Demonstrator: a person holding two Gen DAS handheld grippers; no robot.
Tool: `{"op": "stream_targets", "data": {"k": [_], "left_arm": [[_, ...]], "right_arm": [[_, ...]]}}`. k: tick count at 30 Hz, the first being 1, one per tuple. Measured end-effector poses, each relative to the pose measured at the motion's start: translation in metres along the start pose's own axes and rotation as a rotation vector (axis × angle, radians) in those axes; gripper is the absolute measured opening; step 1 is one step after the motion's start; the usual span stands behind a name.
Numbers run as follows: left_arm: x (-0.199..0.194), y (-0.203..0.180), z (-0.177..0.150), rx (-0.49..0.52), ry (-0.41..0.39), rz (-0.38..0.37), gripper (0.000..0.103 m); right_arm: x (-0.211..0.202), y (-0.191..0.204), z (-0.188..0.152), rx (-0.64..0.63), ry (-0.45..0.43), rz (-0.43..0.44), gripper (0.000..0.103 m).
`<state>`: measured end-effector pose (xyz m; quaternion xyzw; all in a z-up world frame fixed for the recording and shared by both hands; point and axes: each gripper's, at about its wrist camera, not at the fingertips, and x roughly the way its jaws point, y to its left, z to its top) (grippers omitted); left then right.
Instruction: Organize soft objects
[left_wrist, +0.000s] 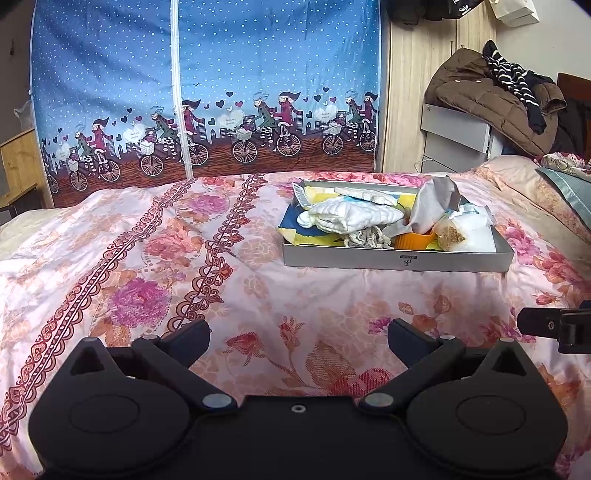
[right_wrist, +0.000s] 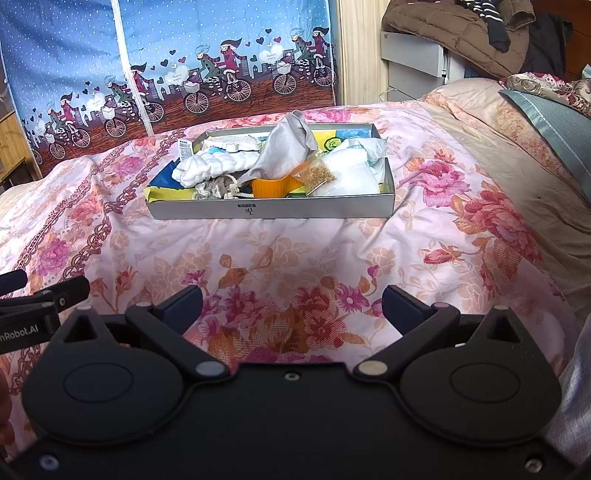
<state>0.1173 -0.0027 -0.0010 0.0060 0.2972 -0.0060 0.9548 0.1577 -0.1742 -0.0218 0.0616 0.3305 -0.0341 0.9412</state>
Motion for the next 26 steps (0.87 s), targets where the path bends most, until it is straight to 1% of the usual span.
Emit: {"op": "stream_targets", "data": {"k": [19, 26], "left_arm": [[0.0005, 0.0006, 0.0008, -0.005, 0.002, 0.001, 0.102], [0.002, 0.0021, 0.0003, -0.02, 0.023, -0.01, 0.102]], "right_arm": [[0.0, 0.0008, 0.0008, 0.001, 0.001, -0.001, 0.103], [0.0, 0.0011, 0.001, 0.001, 0.002, -0.002, 0.103]]}}
